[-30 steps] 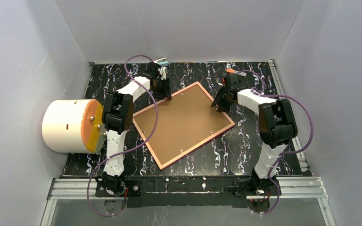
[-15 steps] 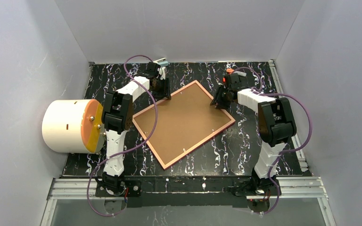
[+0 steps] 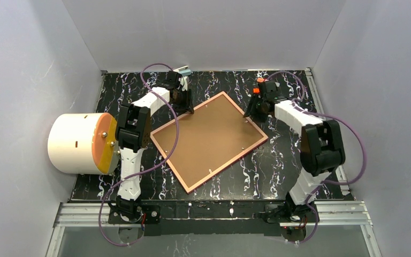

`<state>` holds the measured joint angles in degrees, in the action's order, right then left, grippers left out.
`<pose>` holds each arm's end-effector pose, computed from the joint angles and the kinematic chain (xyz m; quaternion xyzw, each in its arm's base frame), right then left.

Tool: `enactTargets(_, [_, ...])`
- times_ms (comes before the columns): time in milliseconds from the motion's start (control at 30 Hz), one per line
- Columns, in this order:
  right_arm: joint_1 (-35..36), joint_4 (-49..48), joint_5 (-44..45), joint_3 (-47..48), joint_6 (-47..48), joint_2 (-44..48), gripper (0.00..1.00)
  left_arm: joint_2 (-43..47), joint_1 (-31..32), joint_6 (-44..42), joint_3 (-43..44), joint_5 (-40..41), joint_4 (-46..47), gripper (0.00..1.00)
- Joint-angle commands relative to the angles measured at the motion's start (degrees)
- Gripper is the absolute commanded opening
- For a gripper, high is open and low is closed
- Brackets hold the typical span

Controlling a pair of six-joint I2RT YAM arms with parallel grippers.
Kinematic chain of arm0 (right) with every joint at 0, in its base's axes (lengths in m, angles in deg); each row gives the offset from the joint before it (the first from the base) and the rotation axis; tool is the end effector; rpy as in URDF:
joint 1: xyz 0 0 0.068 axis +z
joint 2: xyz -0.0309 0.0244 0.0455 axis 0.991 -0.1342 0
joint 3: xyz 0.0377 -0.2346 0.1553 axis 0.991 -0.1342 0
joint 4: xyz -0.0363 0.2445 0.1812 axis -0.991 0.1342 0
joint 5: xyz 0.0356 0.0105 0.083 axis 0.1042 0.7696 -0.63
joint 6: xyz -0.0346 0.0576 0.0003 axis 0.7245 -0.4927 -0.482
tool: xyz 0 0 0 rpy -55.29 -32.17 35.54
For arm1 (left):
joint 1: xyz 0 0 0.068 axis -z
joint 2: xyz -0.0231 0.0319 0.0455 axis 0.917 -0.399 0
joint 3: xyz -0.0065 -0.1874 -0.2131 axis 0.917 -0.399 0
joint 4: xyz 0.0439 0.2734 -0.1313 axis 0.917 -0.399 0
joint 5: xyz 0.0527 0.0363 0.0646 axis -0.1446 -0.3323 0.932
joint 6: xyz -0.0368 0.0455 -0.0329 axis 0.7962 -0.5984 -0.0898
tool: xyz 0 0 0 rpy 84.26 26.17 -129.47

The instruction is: Put the photo into the frame

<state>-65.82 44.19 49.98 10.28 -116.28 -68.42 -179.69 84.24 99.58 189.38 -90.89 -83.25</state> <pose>0.4212 0.1261 0.1764 0.1300 0.9347 0.1504 0.2948 0.5259 -0.1831 0.1438 0.0635 0.9369 -0.2112 0.2714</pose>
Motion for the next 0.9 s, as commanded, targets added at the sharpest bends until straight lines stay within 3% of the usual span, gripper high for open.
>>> enactTargets(0, [-0.46, 7.84, 8.8, -1.5, -2.82, 9.09, 0.59, 1.8, 0.6, 1.18, -3.36, -3.31, -2.33, 0.39])
enactTargets(100, [-0.6, 12.31, 10.97, -3.31, -5.39, 12.62, 0.65, 2.96, 0.58, 1.83, -5.62, -3.32, -1.96, 0.37])
enactTargets(267, [-0.71, 17.62, 7.15, -7.85, -7.49, 15.11, 0.7, 4.19, 0.63, 3.31, -7.98, -3.42, -1.8, 0.34])
enactTargets(467, [-0.9, 14.78, 0.24, -15.27, -8.23, 16.93, 0.8, 6.19, 0.74, 4.28, -10.23, -3.56, -1.77, 0.32])
enactTargets(867, [-4.63, 5.31, -9.58, -17.0, -6.7, 10.21, 0.64, 12.24, 0.7, 4.72, -17.39, -2.39, -2.46, 0.31])
